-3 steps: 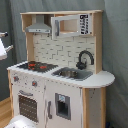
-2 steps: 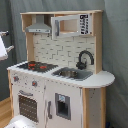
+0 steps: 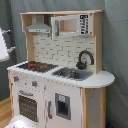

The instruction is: Play with the kitchen

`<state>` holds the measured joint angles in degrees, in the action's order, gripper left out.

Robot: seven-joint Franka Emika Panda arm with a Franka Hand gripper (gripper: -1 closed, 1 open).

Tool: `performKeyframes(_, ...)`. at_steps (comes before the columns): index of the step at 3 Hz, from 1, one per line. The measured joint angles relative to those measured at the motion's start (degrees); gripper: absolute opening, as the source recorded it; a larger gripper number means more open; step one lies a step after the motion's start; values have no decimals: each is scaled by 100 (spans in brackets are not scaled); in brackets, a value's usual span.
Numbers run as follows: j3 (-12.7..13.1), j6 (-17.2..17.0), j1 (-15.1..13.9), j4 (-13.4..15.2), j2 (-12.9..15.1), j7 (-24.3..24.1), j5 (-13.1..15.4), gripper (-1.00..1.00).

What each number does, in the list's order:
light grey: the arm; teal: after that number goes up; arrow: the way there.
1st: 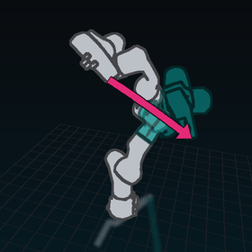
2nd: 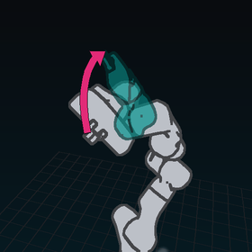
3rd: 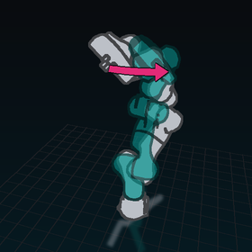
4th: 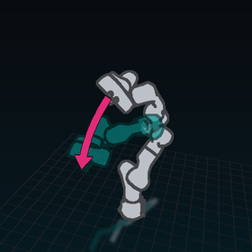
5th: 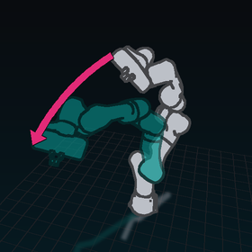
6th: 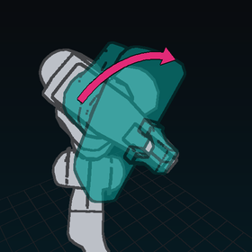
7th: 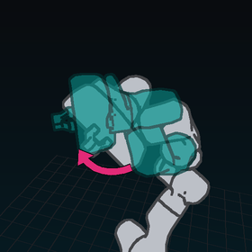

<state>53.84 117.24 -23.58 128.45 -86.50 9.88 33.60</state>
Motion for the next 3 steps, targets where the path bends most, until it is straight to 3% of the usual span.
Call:
performKeyframes(2, -255, -435, -154, 34, 121, -1171, 266, 100)
performKeyframes(3, -460, -435, -436, 52, 165, -1691, 271, 100)
